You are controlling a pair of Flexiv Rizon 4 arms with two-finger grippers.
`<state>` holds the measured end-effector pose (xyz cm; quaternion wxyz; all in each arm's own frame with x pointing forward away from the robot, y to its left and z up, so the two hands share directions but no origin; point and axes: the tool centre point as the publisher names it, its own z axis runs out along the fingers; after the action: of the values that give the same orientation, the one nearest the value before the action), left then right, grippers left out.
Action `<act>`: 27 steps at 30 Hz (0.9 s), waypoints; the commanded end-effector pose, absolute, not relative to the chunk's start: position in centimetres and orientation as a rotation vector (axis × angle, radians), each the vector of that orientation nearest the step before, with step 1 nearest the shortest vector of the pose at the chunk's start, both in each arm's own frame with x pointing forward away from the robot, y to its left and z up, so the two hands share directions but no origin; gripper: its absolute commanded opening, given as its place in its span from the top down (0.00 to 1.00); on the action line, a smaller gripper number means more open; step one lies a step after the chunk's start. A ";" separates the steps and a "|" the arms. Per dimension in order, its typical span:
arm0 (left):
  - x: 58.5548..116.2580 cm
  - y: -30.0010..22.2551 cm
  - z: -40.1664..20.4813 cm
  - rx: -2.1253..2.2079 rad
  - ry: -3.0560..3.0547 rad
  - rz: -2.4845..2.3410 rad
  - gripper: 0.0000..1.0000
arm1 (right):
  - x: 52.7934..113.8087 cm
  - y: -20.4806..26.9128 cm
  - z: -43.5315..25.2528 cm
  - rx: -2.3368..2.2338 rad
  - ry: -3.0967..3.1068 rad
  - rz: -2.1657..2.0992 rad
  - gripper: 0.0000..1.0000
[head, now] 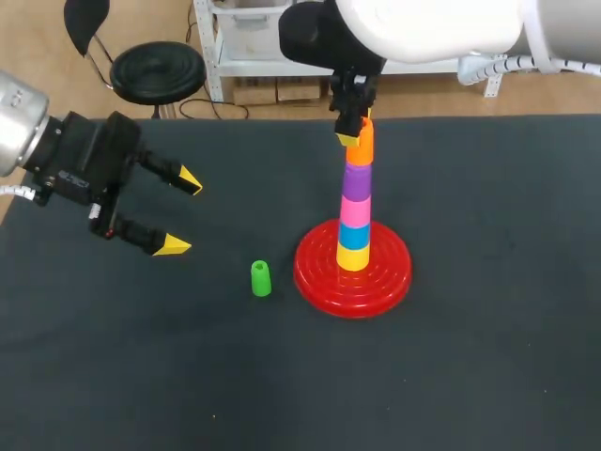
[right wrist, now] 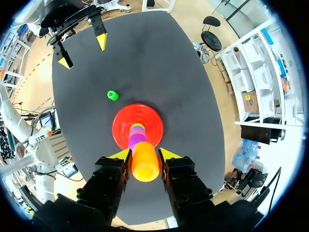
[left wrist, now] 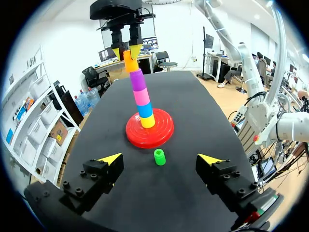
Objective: Pick up and stack the cylinders on the red base in this order: pink,purple,orange,green
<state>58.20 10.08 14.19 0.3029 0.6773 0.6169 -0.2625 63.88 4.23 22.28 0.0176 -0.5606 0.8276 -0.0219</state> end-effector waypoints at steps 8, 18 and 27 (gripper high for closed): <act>58.2 10.1 14.1 1.794 1.632 -0.696 0.00 | 64.1 4.2 22.0 -1.742 2.577 -0.048 1.00; 58.2 10.1 14.1 1.794 1.632 -0.696 0.00 | 63.6 4.2 22.4 -1.735 2.561 -0.047 1.00; 58.2 10.1 14.1 1.794 1.632 -0.696 0.00 | 63.5 4.2 22.0 -1.745 2.566 -0.043 1.00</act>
<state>58.20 10.08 14.19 0.3029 0.6773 0.6169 -0.2625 63.57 4.31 22.21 0.0176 -0.5626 0.8264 -0.0144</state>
